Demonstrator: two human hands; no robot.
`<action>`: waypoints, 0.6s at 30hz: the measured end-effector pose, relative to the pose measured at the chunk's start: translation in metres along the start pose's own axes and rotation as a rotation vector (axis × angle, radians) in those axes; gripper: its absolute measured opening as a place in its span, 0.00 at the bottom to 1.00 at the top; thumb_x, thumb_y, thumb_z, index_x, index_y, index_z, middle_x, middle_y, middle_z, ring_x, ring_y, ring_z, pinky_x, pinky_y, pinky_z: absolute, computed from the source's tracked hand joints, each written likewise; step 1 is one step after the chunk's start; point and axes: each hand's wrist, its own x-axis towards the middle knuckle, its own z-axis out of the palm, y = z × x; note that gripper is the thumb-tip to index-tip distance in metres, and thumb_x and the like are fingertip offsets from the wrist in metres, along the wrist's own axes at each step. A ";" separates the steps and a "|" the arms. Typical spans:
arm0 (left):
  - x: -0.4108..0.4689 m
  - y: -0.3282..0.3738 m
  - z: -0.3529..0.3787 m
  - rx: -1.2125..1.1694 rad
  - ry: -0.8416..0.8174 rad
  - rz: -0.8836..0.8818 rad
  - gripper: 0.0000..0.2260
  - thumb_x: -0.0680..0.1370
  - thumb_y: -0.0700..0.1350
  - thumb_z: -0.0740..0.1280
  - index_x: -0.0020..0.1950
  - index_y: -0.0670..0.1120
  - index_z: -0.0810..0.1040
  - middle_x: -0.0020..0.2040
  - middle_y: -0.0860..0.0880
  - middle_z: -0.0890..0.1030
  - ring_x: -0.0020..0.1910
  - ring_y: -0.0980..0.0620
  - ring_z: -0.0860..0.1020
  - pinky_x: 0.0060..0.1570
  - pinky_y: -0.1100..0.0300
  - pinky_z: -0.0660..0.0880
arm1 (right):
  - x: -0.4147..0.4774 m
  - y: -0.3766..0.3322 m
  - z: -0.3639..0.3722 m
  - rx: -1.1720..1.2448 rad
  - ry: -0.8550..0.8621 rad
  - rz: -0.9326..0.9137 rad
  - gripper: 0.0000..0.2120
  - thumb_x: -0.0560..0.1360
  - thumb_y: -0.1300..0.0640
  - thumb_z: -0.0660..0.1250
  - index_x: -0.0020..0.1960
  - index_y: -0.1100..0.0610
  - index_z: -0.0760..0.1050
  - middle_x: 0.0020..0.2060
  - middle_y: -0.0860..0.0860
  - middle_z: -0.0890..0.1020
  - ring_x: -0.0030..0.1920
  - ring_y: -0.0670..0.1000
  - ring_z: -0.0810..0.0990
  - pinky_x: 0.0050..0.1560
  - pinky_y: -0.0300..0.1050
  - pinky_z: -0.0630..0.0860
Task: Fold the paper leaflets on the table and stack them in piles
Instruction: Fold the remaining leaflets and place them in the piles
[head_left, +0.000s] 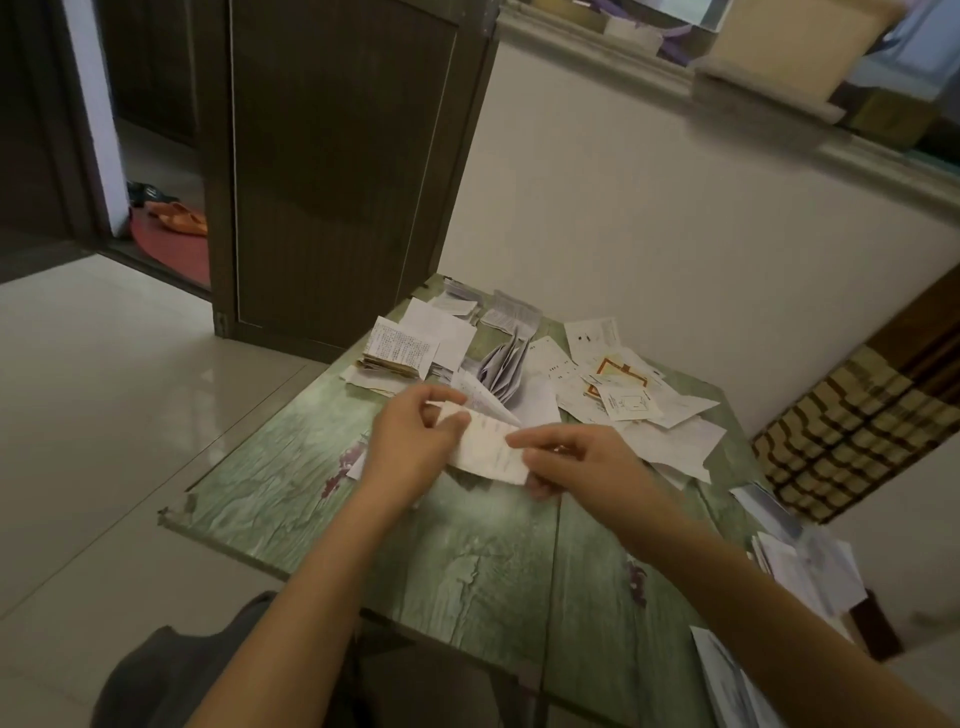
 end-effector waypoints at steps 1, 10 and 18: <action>0.006 -0.003 -0.007 0.007 0.070 -0.004 0.05 0.77 0.39 0.67 0.51 0.46 0.77 0.43 0.51 0.78 0.37 0.59 0.77 0.32 0.61 0.78 | 0.004 -0.002 0.010 0.005 0.030 -0.028 0.10 0.75 0.67 0.63 0.52 0.60 0.80 0.37 0.53 0.81 0.30 0.42 0.78 0.37 0.33 0.77; 0.031 -0.038 -0.040 0.554 0.185 -0.136 0.10 0.75 0.41 0.68 0.56 0.46 0.76 0.49 0.48 0.77 0.48 0.49 0.76 0.49 0.54 0.76 | 0.040 0.019 0.091 -0.160 0.125 -0.050 0.10 0.75 0.65 0.62 0.52 0.58 0.79 0.37 0.46 0.75 0.34 0.41 0.72 0.32 0.28 0.69; 0.034 -0.048 -0.043 0.855 0.083 -0.175 0.14 0.73 0.42 0.68 0.59 0.46 0.75 0.58 0.42 0.72 0.57 0.43 0.72 0.54 0.50 0.73 | 0.029 0.037 0.109 -0.681 0.176 -0.167 0.12 0.80 0.51 0.59 0.60 0.53 0.71 0.59 0.50 0.65 0.51 0.51 0.76 0.49 0.41 0.72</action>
